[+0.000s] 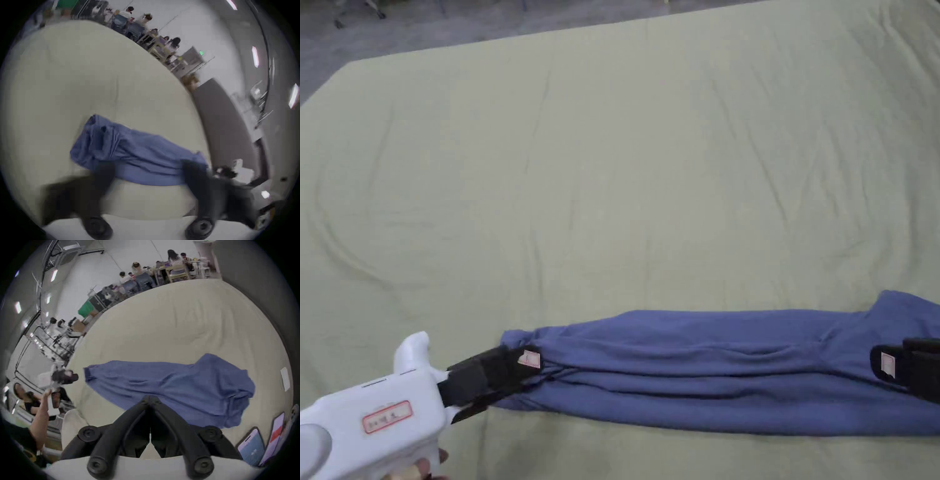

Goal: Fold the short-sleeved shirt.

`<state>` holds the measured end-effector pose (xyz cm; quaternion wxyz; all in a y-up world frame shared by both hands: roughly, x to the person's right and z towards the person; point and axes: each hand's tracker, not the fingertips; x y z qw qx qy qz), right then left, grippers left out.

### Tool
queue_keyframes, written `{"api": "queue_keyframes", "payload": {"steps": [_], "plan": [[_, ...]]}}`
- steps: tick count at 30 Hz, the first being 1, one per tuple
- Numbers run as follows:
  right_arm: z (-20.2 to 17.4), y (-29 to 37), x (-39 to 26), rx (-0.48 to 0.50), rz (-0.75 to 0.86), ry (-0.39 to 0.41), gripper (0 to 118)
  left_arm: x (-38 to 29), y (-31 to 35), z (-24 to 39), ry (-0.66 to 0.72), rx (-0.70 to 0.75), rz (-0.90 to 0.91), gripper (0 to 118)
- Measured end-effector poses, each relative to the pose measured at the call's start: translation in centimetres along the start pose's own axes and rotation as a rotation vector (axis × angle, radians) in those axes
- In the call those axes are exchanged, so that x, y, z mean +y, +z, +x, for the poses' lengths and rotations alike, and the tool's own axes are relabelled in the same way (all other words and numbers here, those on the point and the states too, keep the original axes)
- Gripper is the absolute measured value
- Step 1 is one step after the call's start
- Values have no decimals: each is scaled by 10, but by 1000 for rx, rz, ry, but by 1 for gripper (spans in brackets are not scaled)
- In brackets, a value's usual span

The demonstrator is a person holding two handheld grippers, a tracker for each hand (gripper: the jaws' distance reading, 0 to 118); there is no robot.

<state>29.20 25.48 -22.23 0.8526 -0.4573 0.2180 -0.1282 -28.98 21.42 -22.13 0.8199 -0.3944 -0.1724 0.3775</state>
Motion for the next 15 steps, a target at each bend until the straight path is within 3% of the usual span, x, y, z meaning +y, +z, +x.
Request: {"api": "queue_keyframes", "payload": {"steps": [1, 2, 4, 7, 8, 9, 14, 15], "plan": [[-2, -1, -1, 24, -1, 11, 2, 16, -1, -18, -118, 107, 22, 118], [-4, -1, -1, 49, 0, 13, 2, 24, 2, -26, -54, 88, 99, 118], [-7, -3, 0, 96, -5, -3, 2, 33, -12, -25, -57, 164, 40, 118], [-16, -10, 2, 99, -9, -10, 2, 34, -48, -20, -160, 330, -85, 118], [-19, -13, 2, 96, -10, -8, 2, 42, -56, -39, -178, 305, -143, 118], [-23, -16, 2, 94, -14, -9, 2, 32, -72, -33, -64, 160, -215, 118], [-37, -27, 0, 90, -42, -9, 2, 25, -110, -30, -186, 271, -191, 118], [-39, -29, -1, 92, -50, -4, 2, 24, -109, -26, -189, 239, -183, 102]]}}
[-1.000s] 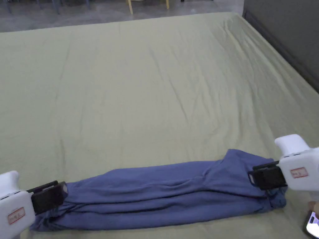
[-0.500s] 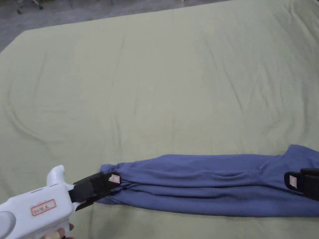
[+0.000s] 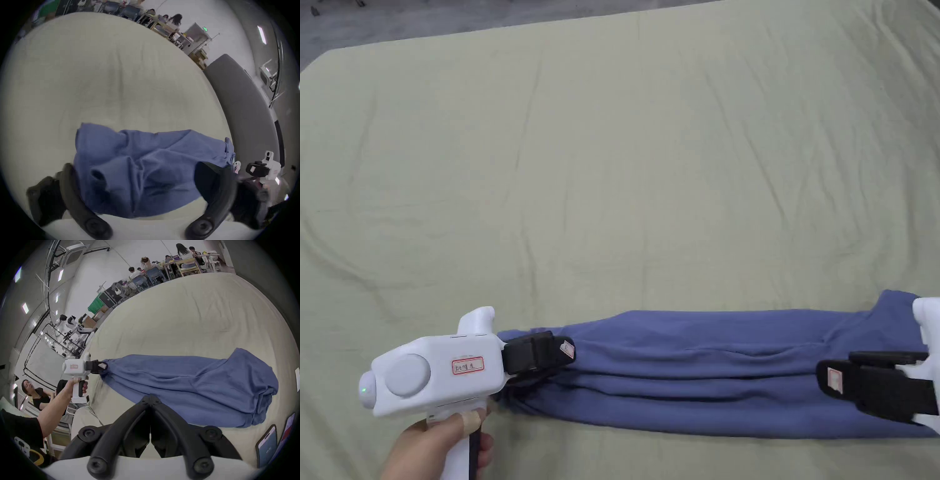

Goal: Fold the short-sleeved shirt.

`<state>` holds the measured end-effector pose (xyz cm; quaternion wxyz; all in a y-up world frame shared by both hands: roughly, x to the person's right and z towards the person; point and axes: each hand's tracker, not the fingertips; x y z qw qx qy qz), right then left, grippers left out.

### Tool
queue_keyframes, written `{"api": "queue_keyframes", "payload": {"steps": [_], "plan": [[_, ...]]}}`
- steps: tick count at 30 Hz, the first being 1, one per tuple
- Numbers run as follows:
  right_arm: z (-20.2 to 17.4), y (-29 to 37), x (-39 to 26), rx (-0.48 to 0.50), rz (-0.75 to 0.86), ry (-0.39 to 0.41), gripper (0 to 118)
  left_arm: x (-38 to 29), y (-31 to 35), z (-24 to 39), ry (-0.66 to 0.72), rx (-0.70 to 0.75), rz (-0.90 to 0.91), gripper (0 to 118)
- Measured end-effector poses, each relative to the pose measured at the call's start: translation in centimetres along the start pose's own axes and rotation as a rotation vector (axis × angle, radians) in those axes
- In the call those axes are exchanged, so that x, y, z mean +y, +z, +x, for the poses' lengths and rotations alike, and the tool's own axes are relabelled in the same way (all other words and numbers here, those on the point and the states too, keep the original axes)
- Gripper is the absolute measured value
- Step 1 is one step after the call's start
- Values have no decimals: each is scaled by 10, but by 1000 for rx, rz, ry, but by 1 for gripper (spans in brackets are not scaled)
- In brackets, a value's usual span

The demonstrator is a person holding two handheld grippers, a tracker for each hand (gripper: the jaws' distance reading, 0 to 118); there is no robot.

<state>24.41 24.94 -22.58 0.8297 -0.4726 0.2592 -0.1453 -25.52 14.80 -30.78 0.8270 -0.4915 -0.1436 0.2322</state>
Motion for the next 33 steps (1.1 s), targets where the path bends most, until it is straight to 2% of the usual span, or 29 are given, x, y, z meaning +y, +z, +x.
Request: {"api": "queue_keyframes", "payload": {"steps": [1, 2, 5, 10, 12, 14, 17, 21, 22, 25, 27, 30, 33], "plan": [[-2, -1, -1, 0, -6, 5, 2, -7, 8, 14, -9, -20, 6, 51], [-4, -3, -2, 1, -13, 9, 2, -9, 9, 18, -10, -24, 13, 17], [-6, -7, -4, 12, -26, 12, 2, -11, 5, 15, 69, -142, -19, 17], [-21, -8, -4, -6, -18, 10, 2, -12, 29, -28, 343, -270, 88, 17], [-24, -8, -3, 5, -18, 16, 2, -9, 48, -39, 379, -320, 134, 17], [-27, -9, -1, 21, -18, 10, 2, -7, 65, -42, 358, -304, 133, 17], [-36, -14, 1, 23, -21, 25, 2, -2, 89, -37, 295, -196, 156, 17], [-49, -19, 4, 24, -22, 38, 2, 12, 122, -58, 346, -113, 203, 17], [-52, -20, 4, 23, -22, 42, 2, 15, 130, -62, 358, -81, 220, 17], [-63, -25, 4, 23, -25, 60, 2, 20, 144, -57, 284, 92, 238, 17], [-67, -27, 4, 23, -22, 54, 2, 15, 143, -36, 248, 95, 215, 17], [-73, -29, 3, 27, -12, 30, 2, 5, 134, 13, 123, 117, 204, 17], [-80, -27, 4, -6, -9, 51, 2, -5, 109, 66, 33, 71, 183, 17]]}}
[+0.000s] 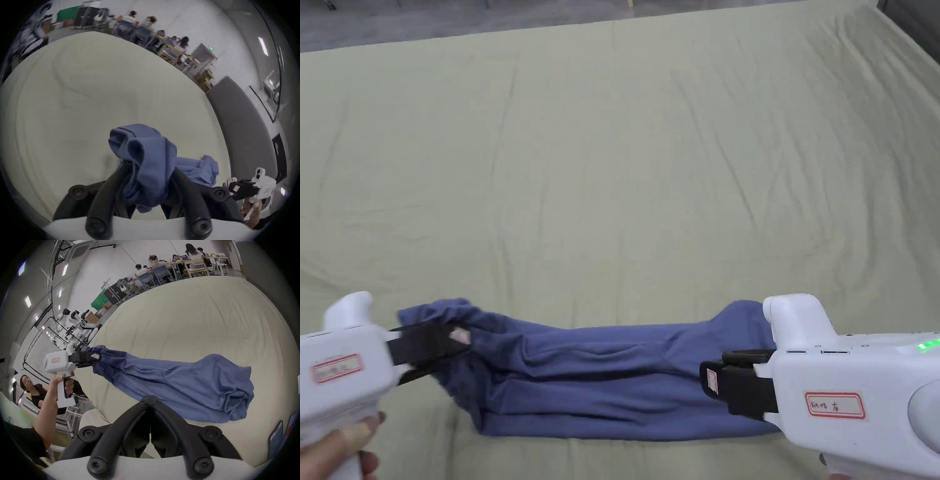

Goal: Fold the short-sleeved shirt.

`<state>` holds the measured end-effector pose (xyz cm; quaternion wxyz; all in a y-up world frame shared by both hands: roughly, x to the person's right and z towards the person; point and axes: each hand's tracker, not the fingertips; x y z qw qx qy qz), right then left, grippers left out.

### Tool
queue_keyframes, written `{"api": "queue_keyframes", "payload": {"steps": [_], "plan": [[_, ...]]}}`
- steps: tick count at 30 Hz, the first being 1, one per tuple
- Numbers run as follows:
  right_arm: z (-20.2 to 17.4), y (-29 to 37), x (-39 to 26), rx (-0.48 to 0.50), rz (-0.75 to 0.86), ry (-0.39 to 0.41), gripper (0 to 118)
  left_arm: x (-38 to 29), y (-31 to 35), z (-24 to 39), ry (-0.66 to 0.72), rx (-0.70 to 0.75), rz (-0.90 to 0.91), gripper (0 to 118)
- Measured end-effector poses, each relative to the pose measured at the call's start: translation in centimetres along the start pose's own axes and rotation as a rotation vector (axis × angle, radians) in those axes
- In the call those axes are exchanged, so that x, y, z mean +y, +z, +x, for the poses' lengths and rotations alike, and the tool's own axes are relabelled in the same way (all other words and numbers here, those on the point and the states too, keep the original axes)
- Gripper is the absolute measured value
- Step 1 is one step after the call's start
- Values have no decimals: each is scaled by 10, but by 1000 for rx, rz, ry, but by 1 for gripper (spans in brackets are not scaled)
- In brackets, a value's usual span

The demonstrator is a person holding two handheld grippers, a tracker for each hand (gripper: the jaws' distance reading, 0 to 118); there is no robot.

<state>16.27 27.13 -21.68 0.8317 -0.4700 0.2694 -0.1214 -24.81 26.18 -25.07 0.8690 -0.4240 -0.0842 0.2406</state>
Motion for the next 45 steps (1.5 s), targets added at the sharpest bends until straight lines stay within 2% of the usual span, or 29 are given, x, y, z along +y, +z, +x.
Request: {"api": "queue_keyframes", "payload": {"steps": [5, 7, 9, 11, 12, 15, 16, 18, 19, 20, 21, 22, 24, 25, 26, 28, 30, 32, 34, 40, 42, 45], "plan": [[-8, 12, 0, -73, 23, 11, 2, -41, -69, 79, -103, 11, -107, 17], [-11, 20, -2, -104, 36, -2, 2, -61, -99, 104, -164, 91, -156, 17], [-15, 27, -5, -128, 40, -7, 2, -74, -129, 105, -203, 142, -171, 17], [-18, 32, -9, -134, 40, -7, 2, -82, -145, 104, -186, 158, -157, 19], [-18, 35, -12, -108, 43, -5, 2, -83, -142, 100, -138, 128, -128, 36], [-19, 43, -16, -56, 41, -12, 2, -68, -121, 90, 88, -103, -170, 115], [-19, 45, -17, -29, 41, -9, 2, -64, -107, 89, 124, -97, -185, 118], [-18, 49, -17, 23, 45, -4, 2, -56, -73, 82, 132, -125, -65, 115], [-16, 51, -18, 38, 46, -11, 2, -51, -56, 78, 113, -88, -4, 106], [-15, 52, -18, 48, 46, -16, 2, -48, -43, 82, 91, -37, 31, 84], [-13, 53, -18, 61, 47, -21, 2, -43, -36, 81, 48, 71, 55, 25], [-12, 54, -18, 64, 47, -23, 2, -39, -40, 81, -16, 218, 41, 0], [-10, 53, -19, 61, 36, -22, 2, -42, -59, 83, -121, 438, 20, 0], [-10, 53, -20, 48, 19, -14, 2, -45, -70, 82, -159, 417, -25, 0], [-10, 54, -21, 45, 21, -14, 2, -48, -80, 82, -158, 333, -56, 0], [-6, 57, -25, 43, 20, -27, 2, -64, -110, 93, -152, 273, -137, 0], [-2, 61, -27, 44, 13, -52, 2, -81, -140, 110, -225, 228, -205, 0], [2, 67, -30, 41, 15, -68, 2, -102, -158, 134, -254, 254, -218, 0], [2, 75, -31, 11, 25, -62, 2, -110, -160, 161, -318, 307, -153, 0], [-3, 100, -31, -93, 88, -31, 2, -123, -164, 208, -291, 46, -213, 0], [-6, 107, -29, -104, 108, -32, 2, -122, -172, 205, -206, -35, -270, 0], [-16, 114, -27, -159, 142, 19, 3, -110, -155, 188, -62, -184, -278, 0]]}}
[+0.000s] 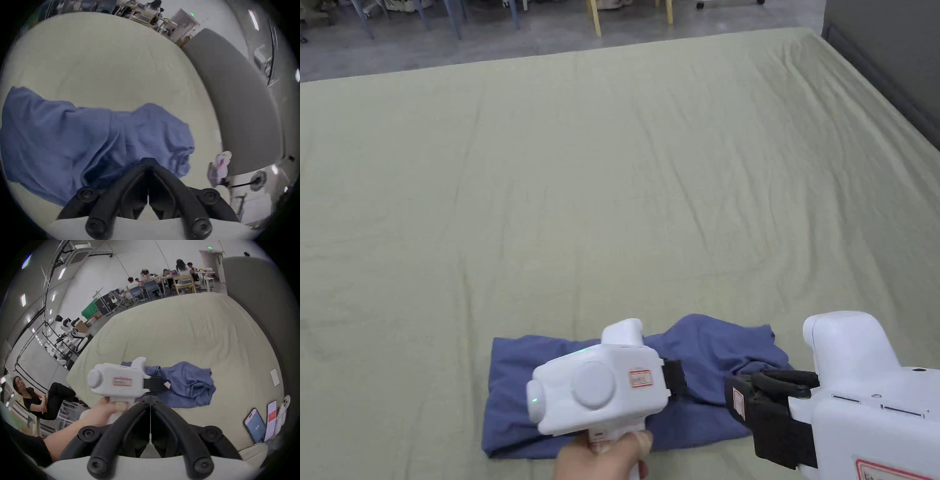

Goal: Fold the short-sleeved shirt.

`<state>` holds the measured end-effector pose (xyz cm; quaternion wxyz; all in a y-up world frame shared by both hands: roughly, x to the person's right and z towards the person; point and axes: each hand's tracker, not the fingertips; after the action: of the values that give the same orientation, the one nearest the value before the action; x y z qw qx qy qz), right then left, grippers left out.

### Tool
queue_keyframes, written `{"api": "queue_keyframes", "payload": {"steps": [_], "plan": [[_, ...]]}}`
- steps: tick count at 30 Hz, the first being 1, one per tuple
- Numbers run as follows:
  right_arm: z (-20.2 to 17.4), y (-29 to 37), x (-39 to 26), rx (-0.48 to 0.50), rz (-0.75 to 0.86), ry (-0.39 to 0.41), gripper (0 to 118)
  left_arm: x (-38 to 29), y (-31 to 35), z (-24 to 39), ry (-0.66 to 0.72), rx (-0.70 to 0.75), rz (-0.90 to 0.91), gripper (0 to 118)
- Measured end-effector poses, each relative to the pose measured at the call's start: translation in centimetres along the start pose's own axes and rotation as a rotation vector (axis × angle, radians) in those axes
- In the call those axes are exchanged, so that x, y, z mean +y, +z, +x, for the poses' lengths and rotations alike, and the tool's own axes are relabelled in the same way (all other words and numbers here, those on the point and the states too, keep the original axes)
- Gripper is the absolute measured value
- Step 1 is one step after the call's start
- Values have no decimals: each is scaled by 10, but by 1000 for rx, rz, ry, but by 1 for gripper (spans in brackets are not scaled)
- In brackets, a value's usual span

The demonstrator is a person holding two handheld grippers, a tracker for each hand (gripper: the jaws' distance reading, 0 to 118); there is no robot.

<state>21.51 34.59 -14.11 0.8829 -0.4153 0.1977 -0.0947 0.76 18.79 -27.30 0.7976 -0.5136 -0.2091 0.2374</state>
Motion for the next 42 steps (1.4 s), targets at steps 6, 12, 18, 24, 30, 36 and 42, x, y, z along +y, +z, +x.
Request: {"api": "queue_keyframes", "payload": {"steps": [6, 12, 18, 24, 30, 36, 42], "plan": [[-32, -15, 1, -31, -21, 55, 6, 20, 127, -92, 118, -68, 228, 0], [-47, -33, 0, 107, -81, 9, 6, 50, 161, -178, 85, 51, 216, 118], [-51, -38, -1, 169, -101, 6, 6, 56, 83, -204, 220, -236, 29, 118], [-54, -29, -1, 201, -73, 23, 6, 48, 79, -226, 247, -223, 83, 118], [-61, -36, 1, 211, -68, 32, 7, 28, 110, -247, 227, -105, 89, 9], [-61, -42, 0, 201, -104, 0, 7, 18, 159, -227, 301, -73, 160, 9], [-64, -43, -1, 177, -98, 36, 7, 30, 225, -245, 256, 144, 240, 9]]}}
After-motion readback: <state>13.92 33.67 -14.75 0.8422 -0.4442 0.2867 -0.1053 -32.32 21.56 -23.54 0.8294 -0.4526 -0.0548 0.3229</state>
